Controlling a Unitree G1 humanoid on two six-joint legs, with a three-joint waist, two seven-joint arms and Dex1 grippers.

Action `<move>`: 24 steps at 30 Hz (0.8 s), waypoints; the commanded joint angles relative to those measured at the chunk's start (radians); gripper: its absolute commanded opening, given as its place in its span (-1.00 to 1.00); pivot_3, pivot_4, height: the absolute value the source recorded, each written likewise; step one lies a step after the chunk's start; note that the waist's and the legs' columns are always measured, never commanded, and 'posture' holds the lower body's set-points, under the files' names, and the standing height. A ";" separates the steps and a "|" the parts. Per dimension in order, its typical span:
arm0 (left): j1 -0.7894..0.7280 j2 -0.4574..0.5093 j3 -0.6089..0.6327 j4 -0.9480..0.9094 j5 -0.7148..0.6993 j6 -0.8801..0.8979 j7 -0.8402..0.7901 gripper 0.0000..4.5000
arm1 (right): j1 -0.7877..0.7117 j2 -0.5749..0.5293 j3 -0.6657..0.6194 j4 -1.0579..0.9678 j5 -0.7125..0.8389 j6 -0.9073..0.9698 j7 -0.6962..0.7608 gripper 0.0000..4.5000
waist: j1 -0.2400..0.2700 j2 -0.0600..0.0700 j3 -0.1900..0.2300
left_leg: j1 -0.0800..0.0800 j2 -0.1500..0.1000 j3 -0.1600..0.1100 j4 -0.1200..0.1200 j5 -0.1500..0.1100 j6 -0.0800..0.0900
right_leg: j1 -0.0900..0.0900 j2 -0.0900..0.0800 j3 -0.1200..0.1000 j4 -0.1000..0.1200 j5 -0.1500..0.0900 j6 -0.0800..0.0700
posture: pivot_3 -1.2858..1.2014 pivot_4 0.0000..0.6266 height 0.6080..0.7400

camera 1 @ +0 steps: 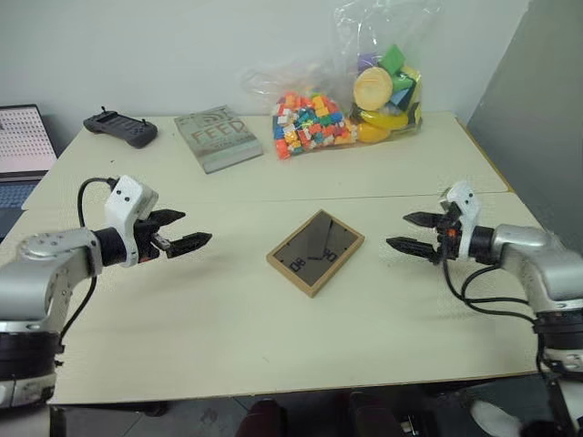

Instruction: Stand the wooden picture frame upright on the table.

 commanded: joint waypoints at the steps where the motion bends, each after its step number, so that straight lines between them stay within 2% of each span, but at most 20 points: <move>1: -0.050 0.003 -0.037 0.057 0.042 -0.071 -0.041 1.00 | -0.017 -0.038 0.015 -0.014 0.001 -0.003 0.058 0.98 | 0.000 0.000 0.000 | 0.000 0.000 0.000 0.000 0.000 0.000 | 0.000 0.000 0.000 0.000 0.000 0.000 | 0.03 -0.52 1.00; 10: -0.088 -0.044 -0.050 0.109 0.061 -0.107 -0.038 1.00 | 0.043 -0.033 -0.013 -0.066 -0.002 0.014 -0.002 0.98 | -0.002 0.000 0.000 | -0.002 0.000 0.001 0.000 0.000 0.000 | -0.002 0.000 0.000 0.000 0.000 0.000 | 0.03 -0.52 1.00; 11: -0.095 -0.053 -0.054 0.116 0.063 -0.117 -0.042 0.92 | 0.046 -0.030 -0.018 -0.075 0.004 0.026 -0.015 1.00 | 0.000 -0.001 0.000 | -0.002 0.000 0.000 0.001 0.000 0.000 | -0.002 0.000 0.000 0.000 0.000 0.000 | 0.03 -0.52 1.00; 14: -0.115 -0.067 -0.067 0.133 0.068 -0.138 -0.067 0.69 | 0.047 -0.027 -0.028 -0.105 0.027 0.058 -0.035 0.75 | 0.000 -0.001 0.000 | -0.002 0.000 0.000 0.001 0.000 0.000 | -0.002 0.000 0.000 0.001 0.000 0.000 | 0.03 -0.52 1.00; 17: -0.144 -0.087 -0.082 0.145 0.074 -0.141 -0.067 0.39 | 0.060 -0.028 -0.028 -0.123 0.022 0.059 -0.053 0.42 | 0.000 -0.001 0.000 | -0.003 0.000 0.000 0.001 0.000 0.000 | -0.002 0.000 0.000 0.001 0.000 0.000 | 0.03 -0.52 1.00; 23: -0.181 -0.187 -0.149 0.201 0.145 -0.206 -0.026 -0.10 | 0.083 0.050 -0.019 -0.180 0.016 0.100 -0.178 -0.12 | 0.000 -0.001 0.000 | -0.002 0.000 0.000 0.001 0.000 0.000 | -0.001 0.000 0.000 0.001 0.000 0.000 | 0.03 -0.52 1.00; 24: -0.197 -0.220 -0.165 0.224 0.166 -0.226 0.001 -0.23 | 0.089 0.070 -0.007 -0.173 -0.004 0.091 -0.204 -0.26 | 0.000 -0.001 0.000 | -0.003 0.000 0.000 0.002 0.000 0.000 | -0.001 0.000 0.000 0.001 0.000 0.000 | 0.03 -0.52 1.00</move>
